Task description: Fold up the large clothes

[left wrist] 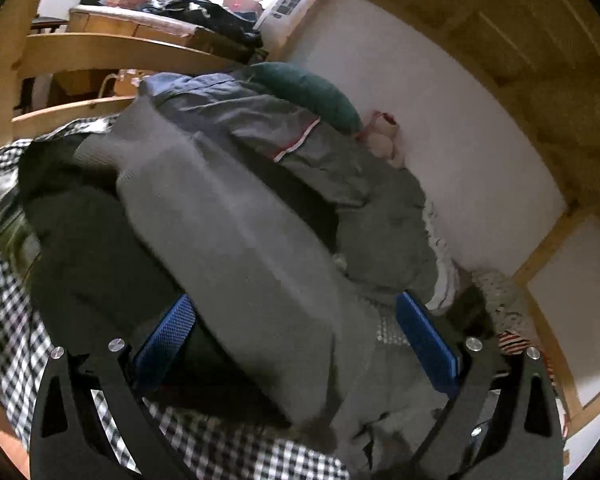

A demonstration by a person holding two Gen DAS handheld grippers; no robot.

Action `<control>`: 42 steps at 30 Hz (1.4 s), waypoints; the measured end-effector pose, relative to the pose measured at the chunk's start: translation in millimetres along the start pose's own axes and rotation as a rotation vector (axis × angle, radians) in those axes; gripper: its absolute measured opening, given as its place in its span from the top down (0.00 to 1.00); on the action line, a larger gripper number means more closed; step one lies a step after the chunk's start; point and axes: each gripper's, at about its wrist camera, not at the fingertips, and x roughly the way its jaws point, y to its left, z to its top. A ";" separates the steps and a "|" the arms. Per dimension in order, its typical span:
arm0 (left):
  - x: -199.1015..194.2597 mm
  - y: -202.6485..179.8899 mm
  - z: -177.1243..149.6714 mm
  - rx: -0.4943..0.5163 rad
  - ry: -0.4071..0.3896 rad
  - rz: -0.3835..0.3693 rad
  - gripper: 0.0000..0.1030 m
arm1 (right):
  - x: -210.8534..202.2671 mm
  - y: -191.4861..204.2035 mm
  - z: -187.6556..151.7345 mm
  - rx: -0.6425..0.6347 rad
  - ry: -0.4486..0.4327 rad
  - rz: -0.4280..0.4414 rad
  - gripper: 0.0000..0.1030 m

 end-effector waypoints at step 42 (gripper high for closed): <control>38.4 -277.7 12.3 0.448 0.058 -0.359 0.93 | -43.9 -116.7 -84.2 0.573 0.091 -0.250 0.88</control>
